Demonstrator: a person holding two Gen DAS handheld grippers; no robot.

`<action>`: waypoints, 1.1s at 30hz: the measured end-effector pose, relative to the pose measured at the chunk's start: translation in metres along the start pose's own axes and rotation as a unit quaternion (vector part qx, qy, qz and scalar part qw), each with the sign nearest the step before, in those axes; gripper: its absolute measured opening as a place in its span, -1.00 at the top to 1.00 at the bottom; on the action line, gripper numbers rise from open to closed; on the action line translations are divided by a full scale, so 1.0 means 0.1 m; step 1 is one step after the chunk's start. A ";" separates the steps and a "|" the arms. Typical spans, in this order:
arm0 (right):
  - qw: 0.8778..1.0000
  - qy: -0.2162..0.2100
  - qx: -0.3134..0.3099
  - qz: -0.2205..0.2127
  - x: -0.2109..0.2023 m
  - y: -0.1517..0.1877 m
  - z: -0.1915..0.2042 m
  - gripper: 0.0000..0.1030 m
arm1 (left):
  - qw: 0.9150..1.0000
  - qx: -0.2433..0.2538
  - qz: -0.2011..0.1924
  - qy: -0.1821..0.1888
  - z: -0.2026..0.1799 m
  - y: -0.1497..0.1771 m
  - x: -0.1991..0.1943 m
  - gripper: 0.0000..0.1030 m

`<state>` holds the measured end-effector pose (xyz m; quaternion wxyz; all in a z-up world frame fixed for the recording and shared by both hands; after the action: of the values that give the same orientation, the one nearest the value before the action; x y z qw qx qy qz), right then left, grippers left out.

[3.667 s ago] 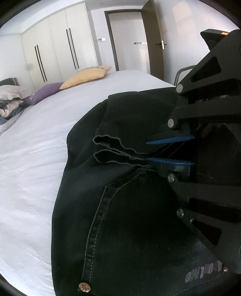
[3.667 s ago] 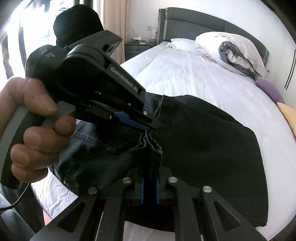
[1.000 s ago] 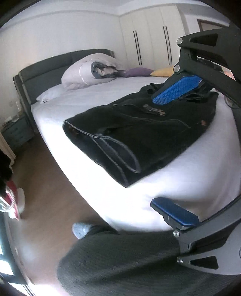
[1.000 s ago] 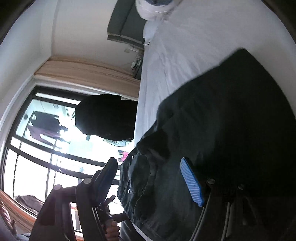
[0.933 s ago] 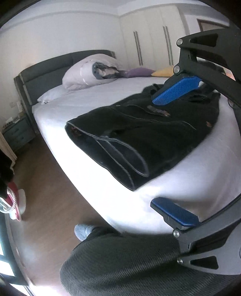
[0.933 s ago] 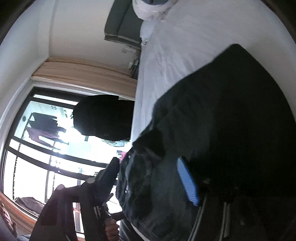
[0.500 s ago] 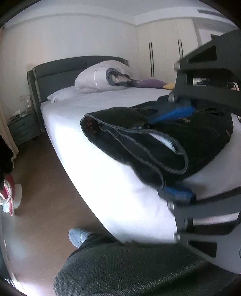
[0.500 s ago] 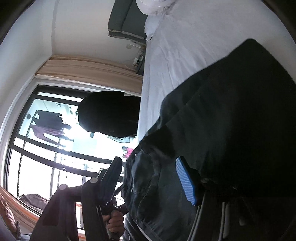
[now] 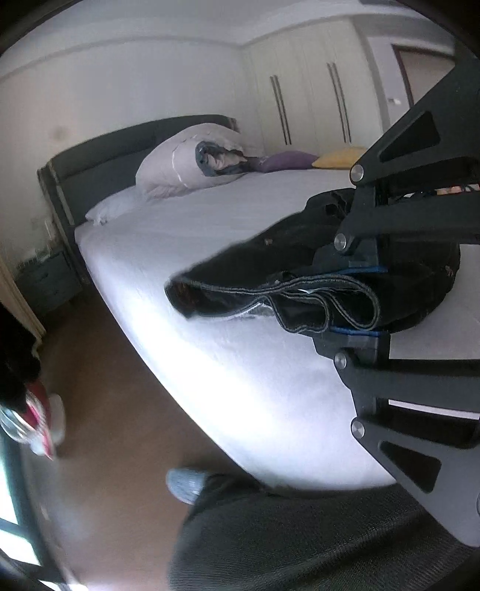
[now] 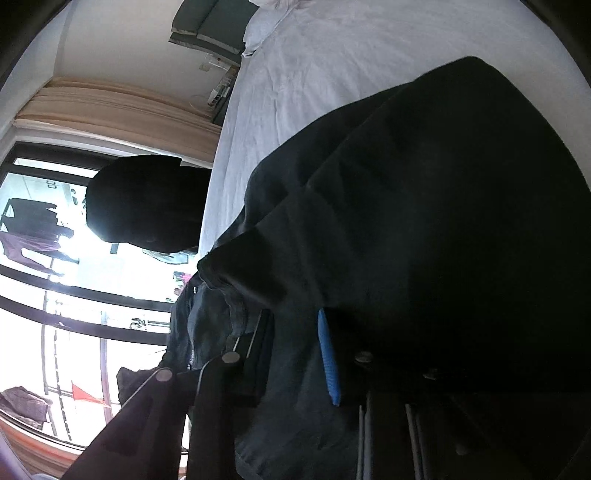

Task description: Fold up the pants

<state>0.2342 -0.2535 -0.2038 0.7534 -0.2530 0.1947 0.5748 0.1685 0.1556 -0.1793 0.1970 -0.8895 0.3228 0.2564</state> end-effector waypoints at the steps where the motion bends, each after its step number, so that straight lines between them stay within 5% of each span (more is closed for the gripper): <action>1: 1.000 0.002 0.000 -0.001 0.00 0.00 -0.01 0.68 | 1.000 0.014 -0.004 -0.002 -0.11 -0.01 -0.04 0.69; 4: 1.000 0.002 0.003 -0.004 -0.01 0.02 -0.09 1.00 | 0.997 0.072 -0.015 -0.005 -0.54 -0.01 -0.11 0.76; 8: 1.000 -0.011 0.006 -0.009 -0.01 0.03 -0.19 1.00 | 0.987 0.157 -0.015 -0.003 -1.27 0.09 -0.05 0.77; 12: 1.000 -0.018 -0.005 -0.012 -0.04 0.03 -0.17 0.93 | 0.956 0.292 0.011 -0.014 -2.17 0.52 0.34 0.77; 14: 0.999 -0.041 -0.003 -0.017 -0.15 0.01 -0.10 0.29 | 0.932 0.360 0.035 -0.027 -2.48 0.89 0.65 0.77; 16: 0.995 -0.082 -0.007 -0.048 -0.38 -0.04 0.02 -0.80 | 0.908 0.412 0.061 -0.044 -2.63 1.27 0.98 0.77; 18: 0.991 -0.105 -0.008 -0.084 -0.69 -0.12 0.09 -0.99 | 0.890 0.442 0.096 -0.060 -2.62 1.62 1.29 0.77; 21: 0.987 -0.146 -0.009 -0.073 -0.95 -0.19 0.10 -0.99 | 0.859 0.488 0.131 -0.080 -2.55 2.05 1.54 0.77; 26: 0.993 -0.111 -0.016 -0.027 -0.91 -0.23 -0.05 -0.97 | 0.820 0.547 0.144 -0.094 -2.57 2.41 1.66 0.77; 30: 0.995 -0.089 -0.048 0.010 -0.78 -0.14 0.02 -0.79 | 0.811 0.558 0.142 -0.101 -2.56 2.50 1.71 0.77; 33: 0.995 -0.049 -0.073 0.037 -0.67 -0.05 0.07 -0.31 | 0.808 0.562 0.143 -0.109 -2.57 2.53 1.76 0.77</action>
<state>0.2213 -0.3014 -0.1585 0.7201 -0.2712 0.1239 0.6265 0.1980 -0.2412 -0.1257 0.6572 -0.5338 0.5103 0.1504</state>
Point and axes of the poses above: each gripper's, at about its wrist camera, not at the fingertips, and x roughly the way its jaws point, z to its left, y to its underside, the point moved 7 cm from there along x, roughly the way its jaws point, and after that the axes turned 8 degrees about z, right-handed, at the moved point
